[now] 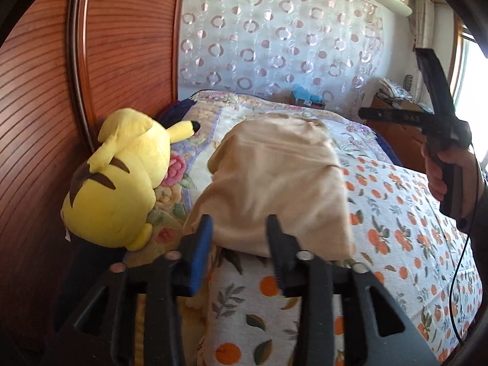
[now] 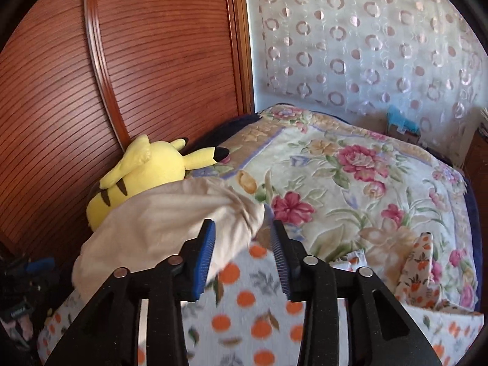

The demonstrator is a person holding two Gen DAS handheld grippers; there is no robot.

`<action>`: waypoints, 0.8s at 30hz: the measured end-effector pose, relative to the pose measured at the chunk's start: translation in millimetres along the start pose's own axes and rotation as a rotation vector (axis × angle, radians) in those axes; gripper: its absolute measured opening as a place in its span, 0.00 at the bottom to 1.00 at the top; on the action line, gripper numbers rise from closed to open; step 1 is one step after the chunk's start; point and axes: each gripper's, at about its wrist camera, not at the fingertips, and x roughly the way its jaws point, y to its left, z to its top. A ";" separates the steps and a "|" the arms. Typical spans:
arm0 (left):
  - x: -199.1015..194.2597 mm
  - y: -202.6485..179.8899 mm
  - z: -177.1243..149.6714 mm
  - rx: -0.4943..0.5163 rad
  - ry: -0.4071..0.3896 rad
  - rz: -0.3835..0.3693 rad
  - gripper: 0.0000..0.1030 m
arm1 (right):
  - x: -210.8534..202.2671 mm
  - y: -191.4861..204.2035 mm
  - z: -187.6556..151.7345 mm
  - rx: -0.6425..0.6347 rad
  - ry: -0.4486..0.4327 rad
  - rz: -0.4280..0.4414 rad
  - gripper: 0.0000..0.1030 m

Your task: Fold small clothes

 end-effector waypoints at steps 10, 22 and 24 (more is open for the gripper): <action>-47.3 -63.3 9.0 0.112 -0.135 -0.007 0.81 | -113.8 3.8 -75.4 0.008 -0.077 -0.014 0.51; -84.9 -144.8 1.3 0.204 -0.164 -0.111 0.81 | -234.0 7.2 -156.1 0.100 -0.179 -0.109 0.67; -91.4 -158.4 -1.6 0.210 -0.169 -0.129 0.81 | -250.6 9.3 -166.6 0.118 -0.196 -0.145 0.67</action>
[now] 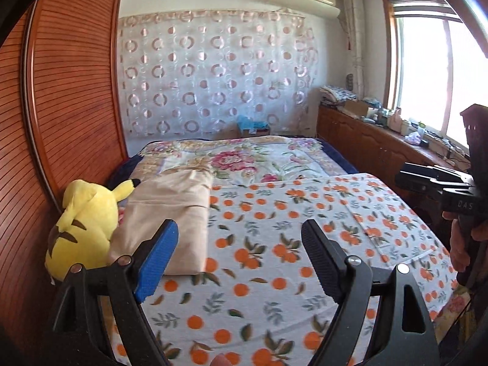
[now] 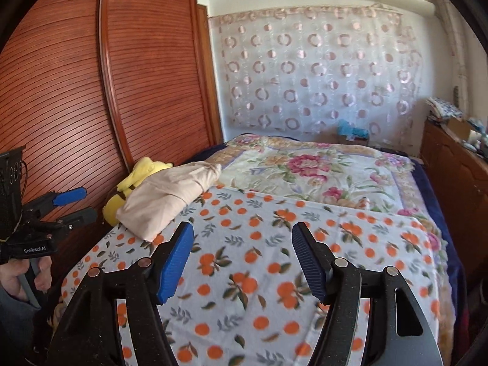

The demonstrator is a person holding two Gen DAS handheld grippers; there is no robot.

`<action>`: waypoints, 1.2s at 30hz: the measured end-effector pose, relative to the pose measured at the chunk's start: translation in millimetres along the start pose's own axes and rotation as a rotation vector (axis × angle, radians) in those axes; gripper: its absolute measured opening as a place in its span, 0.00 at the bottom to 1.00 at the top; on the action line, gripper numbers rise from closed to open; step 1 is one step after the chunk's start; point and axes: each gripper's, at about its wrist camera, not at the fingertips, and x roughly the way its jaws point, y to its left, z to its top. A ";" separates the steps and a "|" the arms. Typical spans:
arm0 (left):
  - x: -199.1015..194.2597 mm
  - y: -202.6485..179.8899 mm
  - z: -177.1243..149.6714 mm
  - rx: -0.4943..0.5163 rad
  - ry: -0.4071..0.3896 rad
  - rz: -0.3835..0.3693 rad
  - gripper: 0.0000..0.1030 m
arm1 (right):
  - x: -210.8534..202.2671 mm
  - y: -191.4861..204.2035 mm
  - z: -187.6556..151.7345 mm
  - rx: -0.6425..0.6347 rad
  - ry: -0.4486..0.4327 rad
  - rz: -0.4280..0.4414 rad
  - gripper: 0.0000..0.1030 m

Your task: Fold small clothes

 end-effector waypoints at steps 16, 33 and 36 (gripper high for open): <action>-32.2 -73.6 8.4 0.011 -0.034 -0.035 0.81 | -99.4 16.2 -28.9 0.082 -0.112 -0.179 0.67; -41.5 -85.4 4.1 0.025 -0.056 -0.013 0.81 | -109.3 13.8 -47.2 0.087 -0.127 -0.191 0.67; -41.7 -85.0 2.9 0.020 -0.053 -0.008 0.81 | -109.2 12.8 -47.1 0.084 -0.127 -0.190 0.67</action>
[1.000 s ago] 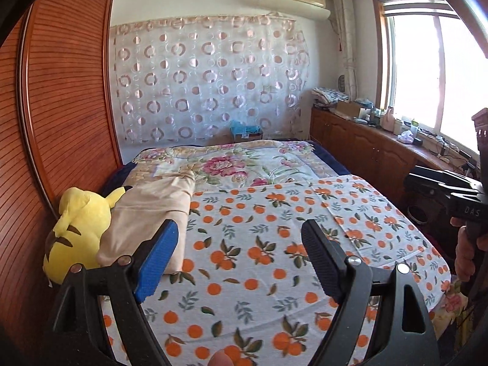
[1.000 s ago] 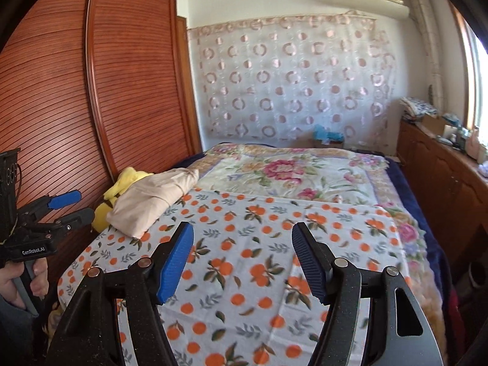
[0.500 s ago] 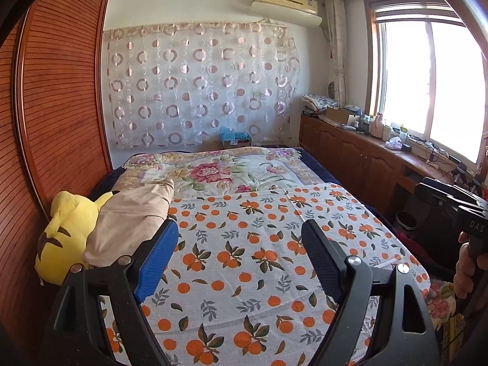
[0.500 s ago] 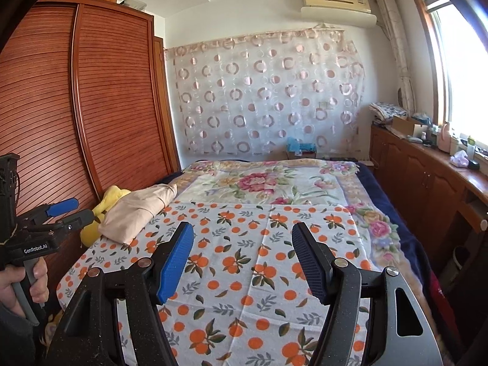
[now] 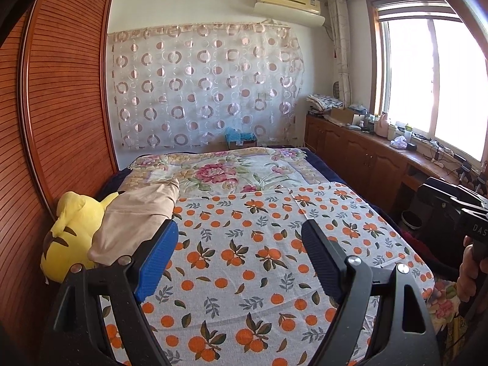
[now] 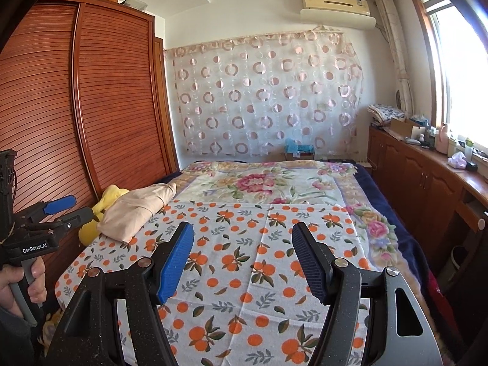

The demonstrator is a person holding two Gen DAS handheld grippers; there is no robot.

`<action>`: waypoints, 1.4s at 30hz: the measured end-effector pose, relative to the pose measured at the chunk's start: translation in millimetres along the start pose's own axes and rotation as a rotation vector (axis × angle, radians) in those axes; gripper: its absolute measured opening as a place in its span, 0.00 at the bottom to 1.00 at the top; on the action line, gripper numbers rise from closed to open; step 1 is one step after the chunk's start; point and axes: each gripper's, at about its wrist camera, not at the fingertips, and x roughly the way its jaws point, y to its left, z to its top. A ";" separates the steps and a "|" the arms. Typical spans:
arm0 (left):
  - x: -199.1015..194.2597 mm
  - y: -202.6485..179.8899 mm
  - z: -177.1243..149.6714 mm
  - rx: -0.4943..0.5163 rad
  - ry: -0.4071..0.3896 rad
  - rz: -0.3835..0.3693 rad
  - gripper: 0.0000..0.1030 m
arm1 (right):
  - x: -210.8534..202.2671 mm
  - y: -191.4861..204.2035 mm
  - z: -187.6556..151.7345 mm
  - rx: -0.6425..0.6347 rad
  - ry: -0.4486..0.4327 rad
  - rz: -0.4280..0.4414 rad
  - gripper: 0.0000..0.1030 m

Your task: Fold small clothes

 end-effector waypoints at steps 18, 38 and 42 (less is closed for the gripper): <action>-0.9 0.8 -1.4 -0.002 -0.003 0.004 0.81 | 0.1 -7.3 -2.5 -0.010 -0.003 0.005 0.67; -8.8 0.2 2.4 0.005 -0.019 0.016 0.81 | 0.3 -8.4 -3.7 -0.011 -0.005 0.008 0.67; -8.6 -0.1 2.0 0.004 -0.018 0.017 0.81 | 0.5 -8.5 -3.1 -0.011 -0.002 0.010 0.67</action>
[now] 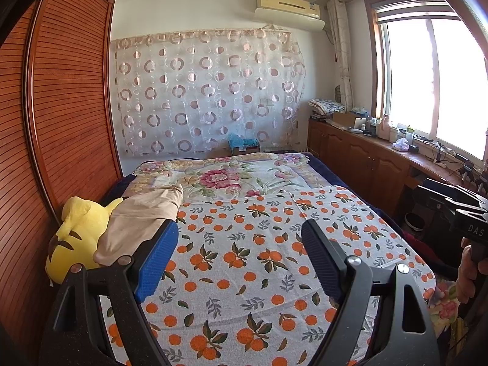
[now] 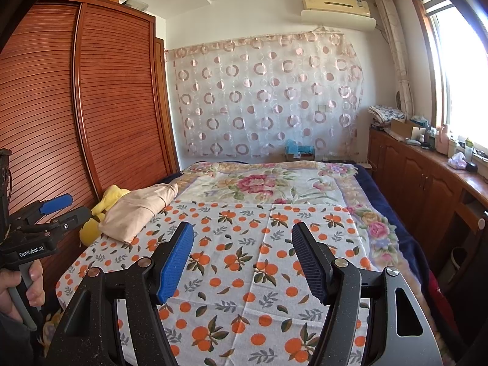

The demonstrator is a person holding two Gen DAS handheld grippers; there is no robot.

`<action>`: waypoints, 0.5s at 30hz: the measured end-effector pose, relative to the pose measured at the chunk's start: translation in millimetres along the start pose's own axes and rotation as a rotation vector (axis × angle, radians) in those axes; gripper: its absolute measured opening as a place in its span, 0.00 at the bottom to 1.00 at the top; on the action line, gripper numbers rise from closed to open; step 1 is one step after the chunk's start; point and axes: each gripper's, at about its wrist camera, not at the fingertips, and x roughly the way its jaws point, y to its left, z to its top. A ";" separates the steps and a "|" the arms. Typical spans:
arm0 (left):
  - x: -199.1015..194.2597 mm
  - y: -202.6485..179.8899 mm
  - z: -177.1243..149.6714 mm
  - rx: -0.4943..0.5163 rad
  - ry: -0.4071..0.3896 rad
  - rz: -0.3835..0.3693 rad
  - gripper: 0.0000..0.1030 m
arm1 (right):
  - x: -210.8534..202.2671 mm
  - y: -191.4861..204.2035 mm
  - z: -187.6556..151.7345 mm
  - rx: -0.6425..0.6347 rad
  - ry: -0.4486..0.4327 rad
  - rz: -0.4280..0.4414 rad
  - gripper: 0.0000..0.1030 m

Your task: Fold small clothes

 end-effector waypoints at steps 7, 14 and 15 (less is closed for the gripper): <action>-0.2 0.4 -0.3 0.001 -0.002 0.000 0.81 | -0.1 -0.9 -0.1 0.000 0.000 0.001 0.67; -0.2 0.4 -0.8 0.002 -0.004 0.000 0.81 | 0.3 0.1 0.3 0.004 -0.001 -0.003 0.67; -0.3 0.7 -0.8 0.002 -0.004 -0.002 0.81 | 0.3 -0.1 0.3 0.003 -0.001 -0.002 0.67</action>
